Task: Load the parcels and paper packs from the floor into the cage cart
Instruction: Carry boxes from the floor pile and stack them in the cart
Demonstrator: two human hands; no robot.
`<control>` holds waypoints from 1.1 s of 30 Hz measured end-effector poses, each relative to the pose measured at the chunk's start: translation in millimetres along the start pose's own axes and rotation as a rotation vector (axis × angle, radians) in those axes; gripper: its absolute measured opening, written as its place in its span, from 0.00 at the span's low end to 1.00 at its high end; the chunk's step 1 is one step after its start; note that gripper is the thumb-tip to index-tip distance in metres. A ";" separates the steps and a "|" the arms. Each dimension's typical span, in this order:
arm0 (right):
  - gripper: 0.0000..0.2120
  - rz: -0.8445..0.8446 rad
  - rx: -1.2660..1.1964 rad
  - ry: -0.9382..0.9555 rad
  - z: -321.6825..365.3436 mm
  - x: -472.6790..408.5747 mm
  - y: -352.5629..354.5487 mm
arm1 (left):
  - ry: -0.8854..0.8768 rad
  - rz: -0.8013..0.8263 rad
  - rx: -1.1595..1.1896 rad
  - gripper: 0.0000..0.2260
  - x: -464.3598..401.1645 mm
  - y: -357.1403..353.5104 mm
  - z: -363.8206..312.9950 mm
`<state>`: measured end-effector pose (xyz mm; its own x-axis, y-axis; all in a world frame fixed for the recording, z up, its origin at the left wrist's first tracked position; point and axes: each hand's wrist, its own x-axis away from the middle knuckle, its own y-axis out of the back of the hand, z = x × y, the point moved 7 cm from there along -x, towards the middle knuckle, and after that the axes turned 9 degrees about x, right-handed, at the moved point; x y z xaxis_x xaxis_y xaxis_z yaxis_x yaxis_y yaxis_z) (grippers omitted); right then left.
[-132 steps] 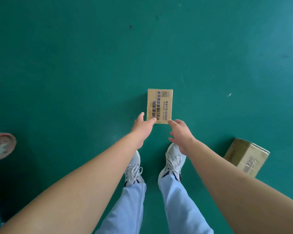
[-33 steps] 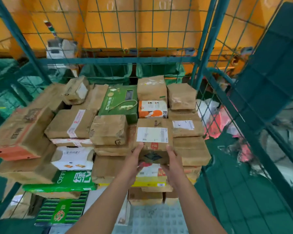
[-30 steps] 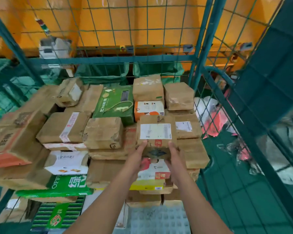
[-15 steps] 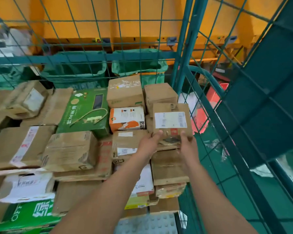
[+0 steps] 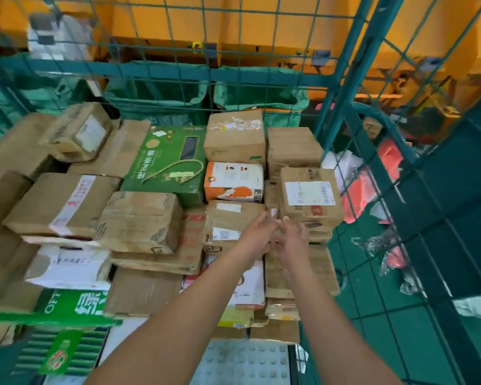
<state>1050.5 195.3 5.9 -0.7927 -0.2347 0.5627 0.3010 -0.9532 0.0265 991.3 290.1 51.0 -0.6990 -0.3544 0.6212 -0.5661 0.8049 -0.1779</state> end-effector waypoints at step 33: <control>0.15 1.453 1.029 -0.050 -500.7 778.9 -220.9 | -0.332 -1.334 1.171 0.21 768.9 376.6 591.3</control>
<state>101.1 127.7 24.5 0.3965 -0.6740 0.6233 0.8703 0.4921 -0.0214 -17.7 39.3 10.3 0.4699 -0.6017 0.6458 -0.6400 -0.7361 -0.2202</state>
